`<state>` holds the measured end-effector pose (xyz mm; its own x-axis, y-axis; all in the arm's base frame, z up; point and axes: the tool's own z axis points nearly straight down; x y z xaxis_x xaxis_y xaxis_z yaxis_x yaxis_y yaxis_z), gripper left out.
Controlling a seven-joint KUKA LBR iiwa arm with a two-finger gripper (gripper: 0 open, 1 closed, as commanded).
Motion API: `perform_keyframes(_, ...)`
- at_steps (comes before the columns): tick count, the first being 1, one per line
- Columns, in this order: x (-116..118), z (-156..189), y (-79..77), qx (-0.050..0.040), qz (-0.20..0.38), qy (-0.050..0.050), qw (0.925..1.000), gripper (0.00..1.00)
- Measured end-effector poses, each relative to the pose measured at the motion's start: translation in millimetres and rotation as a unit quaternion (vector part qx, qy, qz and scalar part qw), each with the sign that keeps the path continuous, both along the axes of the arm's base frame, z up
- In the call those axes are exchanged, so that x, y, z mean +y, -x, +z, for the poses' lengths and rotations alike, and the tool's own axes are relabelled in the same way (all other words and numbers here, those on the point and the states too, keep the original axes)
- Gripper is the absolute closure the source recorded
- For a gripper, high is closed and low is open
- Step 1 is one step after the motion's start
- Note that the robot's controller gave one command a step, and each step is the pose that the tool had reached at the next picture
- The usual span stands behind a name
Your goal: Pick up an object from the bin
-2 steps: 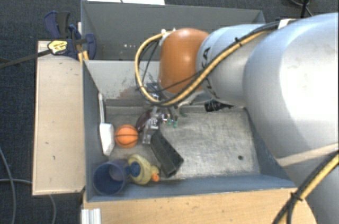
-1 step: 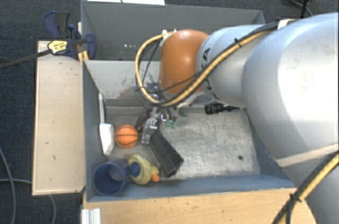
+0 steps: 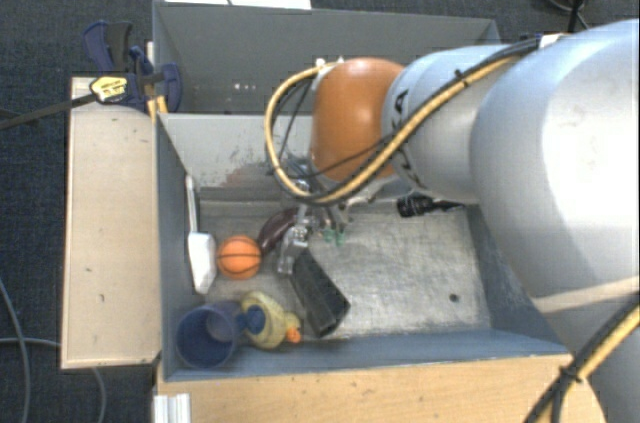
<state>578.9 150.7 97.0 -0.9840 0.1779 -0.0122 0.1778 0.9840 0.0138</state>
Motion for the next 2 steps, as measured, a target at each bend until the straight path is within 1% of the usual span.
perform_keyframes(1, 6, -4, -3.1, -0.0008, 0.14, 0.0, 0.9901, 0.0)
perform_keyframes(2, 0, -21, -2.3, -0.0033, -0.073, 0.002, 0.9974, 1.0)
